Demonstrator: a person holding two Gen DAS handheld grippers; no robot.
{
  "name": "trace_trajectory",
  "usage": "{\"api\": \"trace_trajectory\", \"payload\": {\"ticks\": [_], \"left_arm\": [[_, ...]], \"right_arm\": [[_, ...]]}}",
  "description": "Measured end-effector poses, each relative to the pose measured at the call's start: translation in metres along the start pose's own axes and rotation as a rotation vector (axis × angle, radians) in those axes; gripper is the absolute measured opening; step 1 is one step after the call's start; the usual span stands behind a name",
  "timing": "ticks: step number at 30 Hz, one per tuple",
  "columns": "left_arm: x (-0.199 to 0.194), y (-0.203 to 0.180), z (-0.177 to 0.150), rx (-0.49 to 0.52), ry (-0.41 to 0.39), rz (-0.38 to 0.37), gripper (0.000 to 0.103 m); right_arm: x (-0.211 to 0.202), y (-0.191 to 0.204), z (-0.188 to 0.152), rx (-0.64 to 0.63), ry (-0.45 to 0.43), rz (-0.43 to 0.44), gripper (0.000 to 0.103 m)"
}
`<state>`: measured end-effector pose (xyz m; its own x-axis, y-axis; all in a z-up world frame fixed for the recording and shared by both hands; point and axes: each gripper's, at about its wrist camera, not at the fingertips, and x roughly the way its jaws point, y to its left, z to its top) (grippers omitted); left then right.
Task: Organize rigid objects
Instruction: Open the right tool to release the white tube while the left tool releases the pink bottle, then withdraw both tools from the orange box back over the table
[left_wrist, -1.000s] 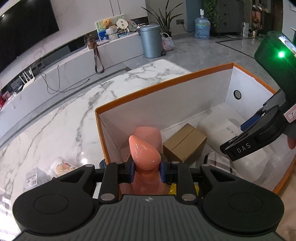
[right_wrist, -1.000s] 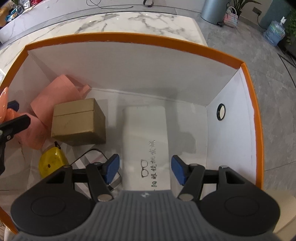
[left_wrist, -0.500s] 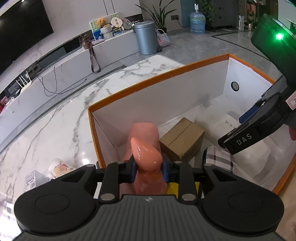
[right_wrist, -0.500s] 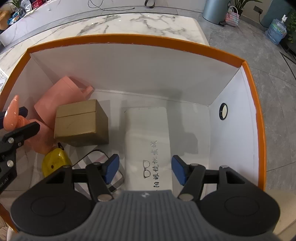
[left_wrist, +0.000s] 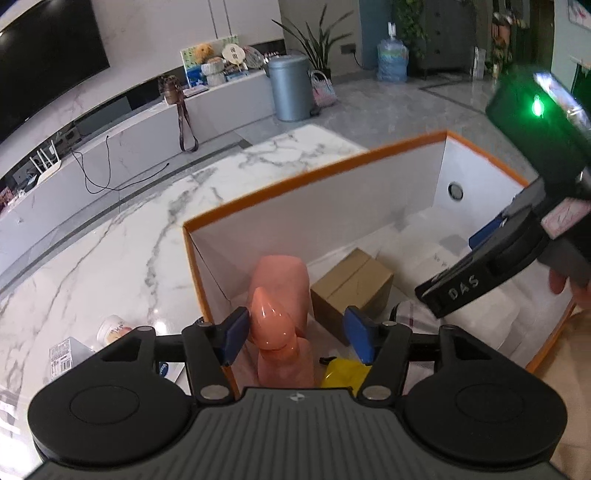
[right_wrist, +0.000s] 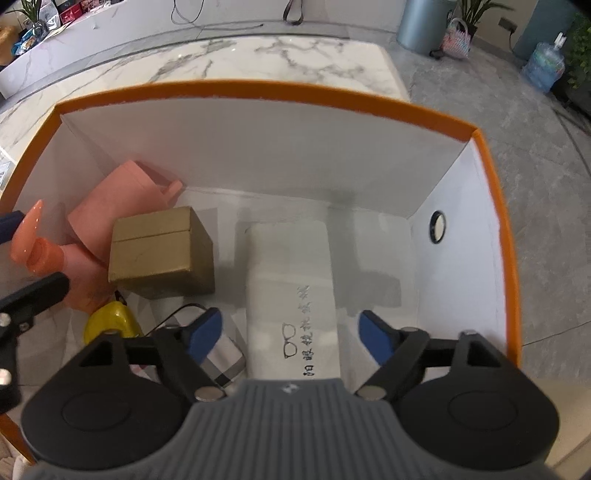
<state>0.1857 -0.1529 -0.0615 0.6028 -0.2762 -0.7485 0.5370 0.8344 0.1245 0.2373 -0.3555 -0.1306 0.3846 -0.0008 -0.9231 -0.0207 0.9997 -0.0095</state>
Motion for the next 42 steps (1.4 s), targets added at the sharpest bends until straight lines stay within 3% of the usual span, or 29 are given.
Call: {"api": "trace_trajectory", "payload": {"ticks": [8,15,21,25,28,31,42], "left_arm": [[-0.027,0.018,0.005,-0.11,-0.08,-0.069,0.073],[-0.046,0.036,0.006,-0.194,-0.12,-0.073,0.073],[-0.065,0.055,0.002,-0.231,-0.159,-0.06,0.073],[-0.074,0.07,-0.003,-0.242,-0.169,-0.034,0.072],[-0.077,0.086,-0.011,-0.266,-0.161,-0.014,0.069],[-0.081,0.103,-0.02,-0.298,-0.155,0.005,0.069],[-0.086,0.175,-0.062,-0.446,-0.089,0.07,0.066]], "right_arm": [[-0.017,0.006,-0.012,-0.024,-0.074,-0.077,0.088],[-0.055,0.014,-0.015,-0.025,-0.198,-0.115,0.088],[-0.088,0.043,-0.014,-0.069,-0.351,-0.009,0.088],[-0.098,0.073,-0.012,-0.134,-0.401,0.06,0.087],[-0.103,0.099,-0.009,-0.174,-0.409,0.11,0.08],[-0.103,0.121,-0.006,-0.211,-0.393,0.167,0.08],[-0.083,0.201,0.013,-0.319,-0.321,0.202,0.066]]}}
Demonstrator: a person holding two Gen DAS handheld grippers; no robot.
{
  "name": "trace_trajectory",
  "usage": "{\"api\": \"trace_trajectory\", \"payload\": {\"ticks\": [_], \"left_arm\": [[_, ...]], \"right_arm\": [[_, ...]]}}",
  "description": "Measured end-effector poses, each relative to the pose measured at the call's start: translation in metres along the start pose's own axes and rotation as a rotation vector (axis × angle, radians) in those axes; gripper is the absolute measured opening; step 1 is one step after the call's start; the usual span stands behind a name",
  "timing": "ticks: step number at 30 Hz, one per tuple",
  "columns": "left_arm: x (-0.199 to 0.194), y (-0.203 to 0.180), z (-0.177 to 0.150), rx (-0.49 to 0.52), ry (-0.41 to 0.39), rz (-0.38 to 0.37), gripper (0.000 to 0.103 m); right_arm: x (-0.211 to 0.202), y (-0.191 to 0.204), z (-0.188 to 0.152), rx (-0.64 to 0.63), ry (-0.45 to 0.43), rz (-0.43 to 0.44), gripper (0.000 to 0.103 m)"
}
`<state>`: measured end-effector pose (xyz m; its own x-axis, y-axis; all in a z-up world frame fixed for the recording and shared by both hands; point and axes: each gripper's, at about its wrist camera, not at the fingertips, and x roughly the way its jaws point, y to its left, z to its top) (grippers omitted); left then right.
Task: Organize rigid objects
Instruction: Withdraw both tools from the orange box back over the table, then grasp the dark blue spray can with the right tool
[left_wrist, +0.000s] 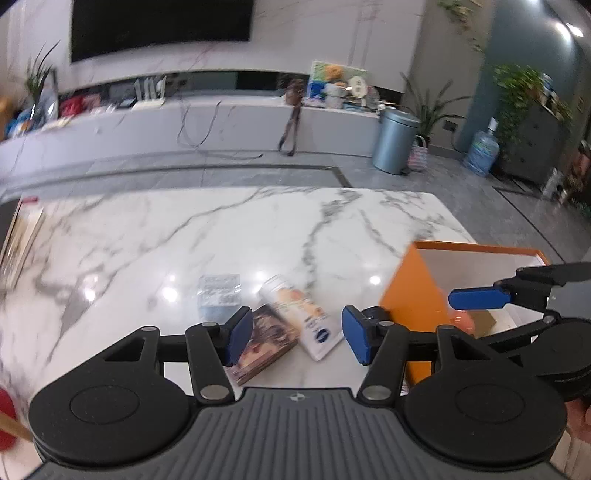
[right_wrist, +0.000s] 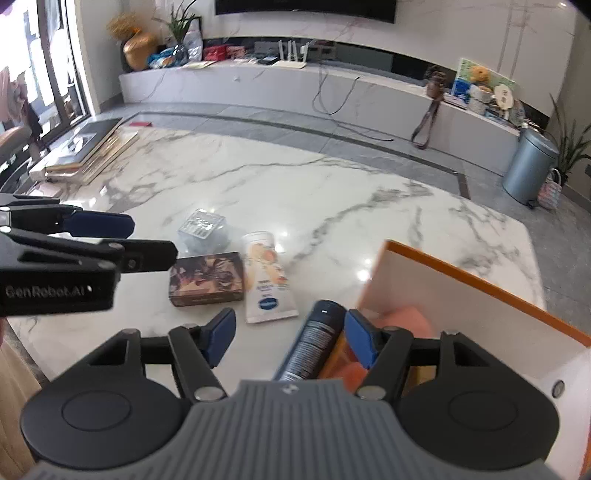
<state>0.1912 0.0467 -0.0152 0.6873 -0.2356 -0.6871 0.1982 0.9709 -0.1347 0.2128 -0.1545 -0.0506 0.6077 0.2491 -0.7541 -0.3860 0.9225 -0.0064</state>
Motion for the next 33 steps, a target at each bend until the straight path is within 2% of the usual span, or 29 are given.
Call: {"api": "trace_trajectory", "payload": {"ticks": [3,9,13,15,19,23,25,29,33], "left_arm": [[0.004,0.017,-0.003,-0.024,0.012,0.007,0.066],[0.028,0.03,-0.009,-0.006,0.048,0.011,0.066],[0.047,0.036,-0.011,0.044,0.074,0.007,0.068],[0.056,0.039,-0.012,0.055,0.087,0.006,0.069],[0.073,0.045,-0.015,0.044,0.104,-0.001,0.069],[0.08,0.049,-0.018,0.022,0.103,-0.002,0.069],[0.081,0.05,-0.019,0.016,0.11,-0.012,0.069],[0.076,0.047,-0.023,0.048,0.102,0.026,0.069],[0.07,0.049,-0.028,0.051,0.103,0.029,0.069]], "right_arm": [[0.014,0.01,0.005,-0.016,0.029,0.005,0.059],[0.045,0.021,0.01,-0.018,0.1,0.001,0.057],[0.068,0.025,0.016,-0.029,0.155,-0.005,0.058],[0.08,0.024,0.019,-0.024,0.206,-0.042,0.059],[0.09,0.03,0.022,-0.055,0.242,-0.129,0.06],[0.099,0.043,0.018,-0.141,0.318,-0.198,0.06],[0.102,0.051,0.015,-0.175,0.362,-0.21,0.06],[0.113,0.066,0.008,-0.277,0.446,-0.289,0.059],[0.127,0.069,0.007,-0.269,0.541,-0.321,0.053]]}}
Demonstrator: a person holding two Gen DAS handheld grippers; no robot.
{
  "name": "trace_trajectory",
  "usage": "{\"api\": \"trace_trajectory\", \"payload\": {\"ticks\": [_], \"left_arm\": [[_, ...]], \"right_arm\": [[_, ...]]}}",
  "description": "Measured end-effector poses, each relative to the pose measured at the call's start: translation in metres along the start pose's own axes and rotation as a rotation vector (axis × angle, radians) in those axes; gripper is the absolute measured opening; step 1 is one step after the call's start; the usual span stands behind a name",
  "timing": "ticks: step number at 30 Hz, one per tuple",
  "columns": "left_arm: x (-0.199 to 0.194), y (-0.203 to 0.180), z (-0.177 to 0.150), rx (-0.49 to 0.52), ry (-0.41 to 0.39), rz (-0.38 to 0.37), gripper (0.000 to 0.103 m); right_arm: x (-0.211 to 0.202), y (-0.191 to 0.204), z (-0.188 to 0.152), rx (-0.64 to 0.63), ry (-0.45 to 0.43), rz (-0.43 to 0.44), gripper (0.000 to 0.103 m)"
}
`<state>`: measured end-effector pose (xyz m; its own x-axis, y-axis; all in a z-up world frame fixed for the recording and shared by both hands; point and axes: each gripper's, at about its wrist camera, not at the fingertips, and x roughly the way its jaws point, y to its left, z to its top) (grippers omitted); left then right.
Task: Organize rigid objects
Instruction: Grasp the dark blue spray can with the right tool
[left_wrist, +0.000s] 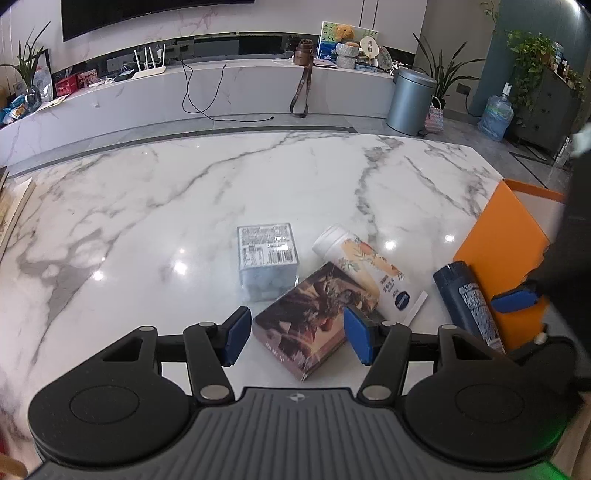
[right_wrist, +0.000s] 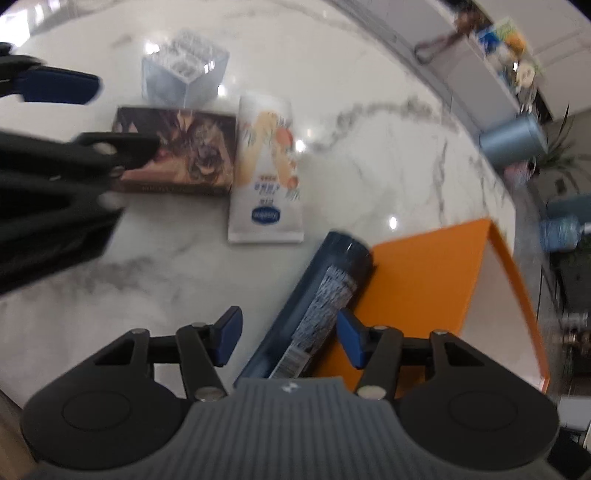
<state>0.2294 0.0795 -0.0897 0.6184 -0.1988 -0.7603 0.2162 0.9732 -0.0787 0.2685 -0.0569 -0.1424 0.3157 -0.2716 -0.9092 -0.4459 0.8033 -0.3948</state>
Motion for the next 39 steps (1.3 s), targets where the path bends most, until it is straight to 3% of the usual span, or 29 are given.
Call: {"api": "trace_trajectory", "payload": {"ticks": [6,12,16,24,31,39], "left_arm": [[-0.006,0.016,-0.006,-0.08,0.013,0.005,0.069],[-0.008,0.026,-0.009,-0.12,0.01,-0.019,0.069],[-0.007,0.027,-0.01,-0.122,0.015,-0.034,0.069],[-0.005,0.028,-0.012,-0.131,0.02,-0.042,0.069],[-0.006,0.032,-0.011,-0.154,0.001,-0.078,0.069],[-0.004,0.021,-0.007,-0.048,-0.052,-0.07,0.07]], "right_arm": [[0.018,0.008,0.005,0.038,0.074,-0.088,0.048],[0.023,0.004,0.014,0.134,0.093,-0.102,0.047],[0.022,0.001,0.013,0.192,0.091,-0.06,0.041],[0.002,0.026,0.009,0.136,0.027,0.043,0.04],[0.002,0.021,0.014,0.147,0.034,0.124,0.041],[0.014,-0.007,0.015,0.244,0.034,0.188,0.041]]}}
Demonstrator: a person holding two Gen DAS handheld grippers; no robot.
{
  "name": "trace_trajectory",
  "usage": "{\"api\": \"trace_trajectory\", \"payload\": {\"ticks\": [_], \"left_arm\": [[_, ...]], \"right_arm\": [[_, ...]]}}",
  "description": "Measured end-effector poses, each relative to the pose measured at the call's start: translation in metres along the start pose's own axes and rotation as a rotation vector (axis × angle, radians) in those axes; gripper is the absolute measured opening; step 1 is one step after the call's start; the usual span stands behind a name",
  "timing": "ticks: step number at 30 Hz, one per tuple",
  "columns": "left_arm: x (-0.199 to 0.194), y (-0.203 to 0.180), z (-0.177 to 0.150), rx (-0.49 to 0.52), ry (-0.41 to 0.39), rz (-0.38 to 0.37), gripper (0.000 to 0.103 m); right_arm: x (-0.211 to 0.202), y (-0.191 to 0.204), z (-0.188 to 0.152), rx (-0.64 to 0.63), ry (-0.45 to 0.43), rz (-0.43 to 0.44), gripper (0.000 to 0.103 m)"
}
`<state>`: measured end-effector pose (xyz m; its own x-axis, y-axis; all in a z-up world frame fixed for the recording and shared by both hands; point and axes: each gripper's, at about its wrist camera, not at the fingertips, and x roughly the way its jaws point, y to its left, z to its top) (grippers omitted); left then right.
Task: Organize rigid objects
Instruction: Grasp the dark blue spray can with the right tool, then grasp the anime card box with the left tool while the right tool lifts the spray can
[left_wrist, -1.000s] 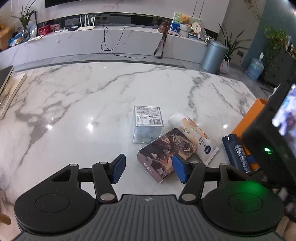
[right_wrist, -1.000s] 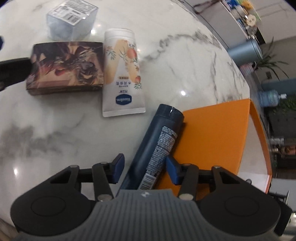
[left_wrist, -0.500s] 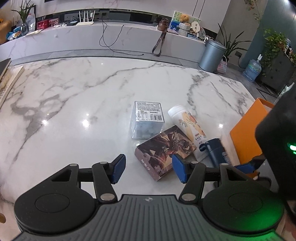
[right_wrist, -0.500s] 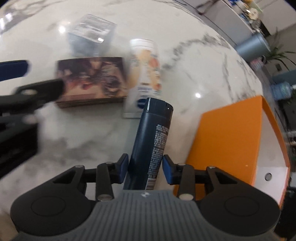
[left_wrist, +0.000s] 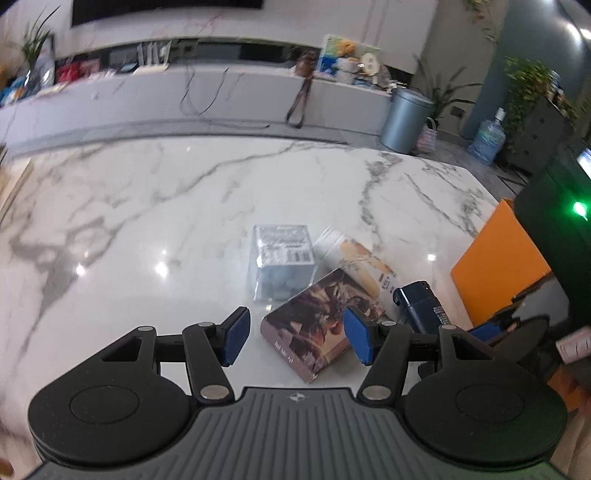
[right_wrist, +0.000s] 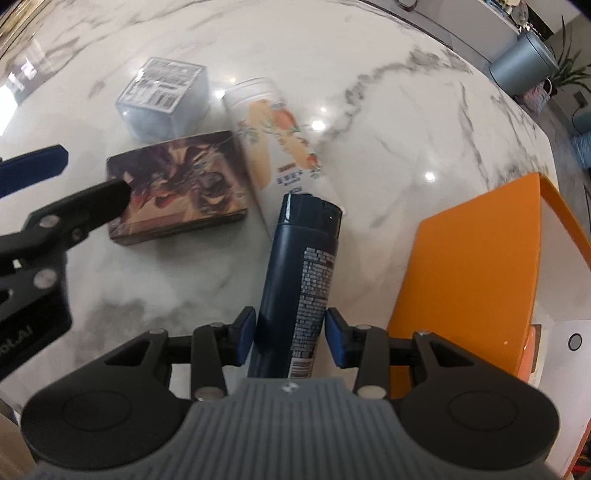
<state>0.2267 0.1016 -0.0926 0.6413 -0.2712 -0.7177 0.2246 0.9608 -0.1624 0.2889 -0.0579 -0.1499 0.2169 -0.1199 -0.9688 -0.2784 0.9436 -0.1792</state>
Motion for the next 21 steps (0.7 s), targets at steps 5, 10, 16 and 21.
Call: {"api": "trace_trajectory", "payload": {"ticks": [5,10,16,21], "left_arm": [[0.005,-0.015,0.0,0.137,-0.022,-0.009,0.078],[0.014,-0.026,-0.002,0.221,0.012,-0.025,0.083],[0.022,-0.03,-0.005,0.311,0.074,-0.037,0.088],[0.035,-0.041,-0.003,0.477,0.112,-0.032,0.088]], "right_arm": [[0.003,-0.014,0.003,0.023,0.002,0.045,0.042],[0.009,-0.025,0.005,0.002,0.01,0.061,0.042],[0.01,-0.026,0.004,-0.033,0.003,0.085,0.043],[0.009,-0.03,0.002,-0.058,-0.006,0.114,0.045]]}}
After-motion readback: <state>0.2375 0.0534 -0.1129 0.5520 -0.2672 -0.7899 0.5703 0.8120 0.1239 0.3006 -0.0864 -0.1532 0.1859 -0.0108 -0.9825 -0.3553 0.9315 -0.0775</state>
